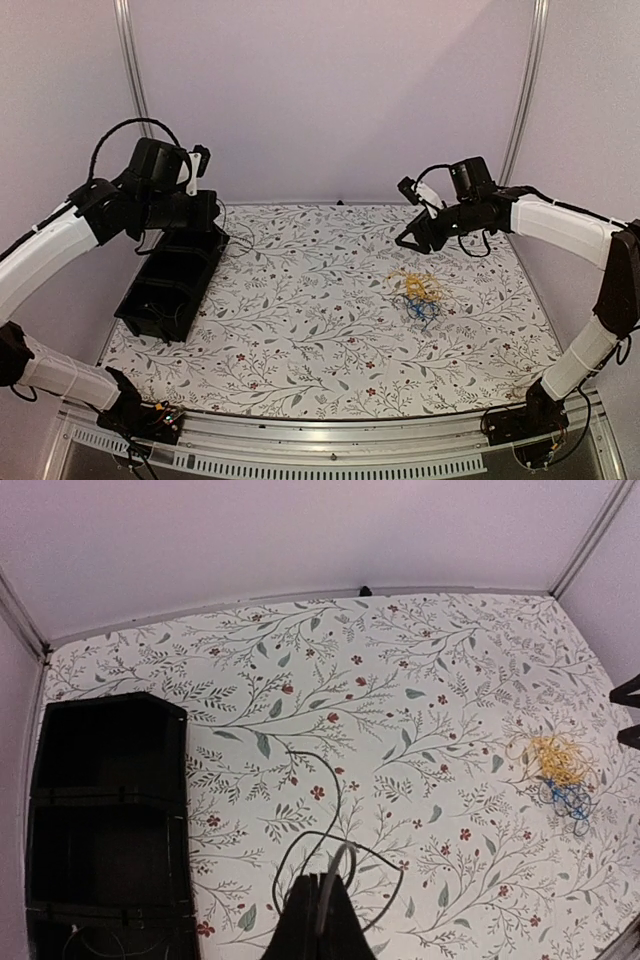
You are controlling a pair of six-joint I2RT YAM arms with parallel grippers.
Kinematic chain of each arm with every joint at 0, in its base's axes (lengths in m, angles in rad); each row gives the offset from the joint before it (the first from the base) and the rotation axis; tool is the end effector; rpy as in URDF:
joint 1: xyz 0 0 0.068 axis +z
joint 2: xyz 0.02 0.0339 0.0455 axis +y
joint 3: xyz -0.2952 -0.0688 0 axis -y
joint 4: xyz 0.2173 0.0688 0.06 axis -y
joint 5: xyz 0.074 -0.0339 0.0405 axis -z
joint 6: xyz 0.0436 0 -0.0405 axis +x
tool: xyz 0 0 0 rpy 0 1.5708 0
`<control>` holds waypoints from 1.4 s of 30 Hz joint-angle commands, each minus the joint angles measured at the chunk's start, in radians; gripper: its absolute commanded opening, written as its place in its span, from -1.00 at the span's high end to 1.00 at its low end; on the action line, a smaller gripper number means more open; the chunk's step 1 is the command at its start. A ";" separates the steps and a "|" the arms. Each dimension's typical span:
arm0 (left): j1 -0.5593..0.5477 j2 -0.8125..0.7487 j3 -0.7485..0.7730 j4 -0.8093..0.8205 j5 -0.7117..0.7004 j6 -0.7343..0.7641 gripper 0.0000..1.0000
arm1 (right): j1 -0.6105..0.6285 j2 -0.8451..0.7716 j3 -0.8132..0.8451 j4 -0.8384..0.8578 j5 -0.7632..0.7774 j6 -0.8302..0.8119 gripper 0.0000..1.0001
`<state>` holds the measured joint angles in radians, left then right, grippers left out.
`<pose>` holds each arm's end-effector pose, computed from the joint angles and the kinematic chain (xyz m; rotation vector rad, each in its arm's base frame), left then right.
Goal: Untangle the cables
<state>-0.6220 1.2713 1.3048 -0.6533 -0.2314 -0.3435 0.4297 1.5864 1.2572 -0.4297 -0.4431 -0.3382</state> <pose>0.2032 -0.1334 0.3952 0.1736 2.1802 -0.2971 0.2939 0.1553 0.3172 -1.0650 2.0433 0.5611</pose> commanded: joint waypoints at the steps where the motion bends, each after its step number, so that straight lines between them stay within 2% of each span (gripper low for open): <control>1: 0.037 -0.097 -0.064 -0.183 -0.064 -0.162 1.00 | 0.001 0.031 0.048 0.000 0.001 -0.018 -0.20; 14: 0.156 -0.179 -0.150 -0.554 -0.088 -0.472 1.00 | 0.001 0.070 0.063 0.002 -0.046 0.028 -0.20; 24: 0.333 -0.198 -0.159 -0.696 -0.168 -0.507 1.00 | 0.002 0.072 0.038 0.007 -0.051 0.038 -0.20; 34: 0.485 -0.140 -0.245 -0.479 -0.164 -0.371 1.00 | 0.002 0.063 0.021 0.017 -0.045 0.036 -0.21; 42: 0.540 -0.024 -0.295 -0.270 -0.128 -0.273 1.00 | 0.001 0.050 -0.009 0.021 -0.028 0.026 -0.21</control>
<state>-0.1078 1.1999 1.0306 -1.0672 -0.3752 -0.6857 0.4297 1.6474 1.2732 -0.4217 -0.4808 -0.3077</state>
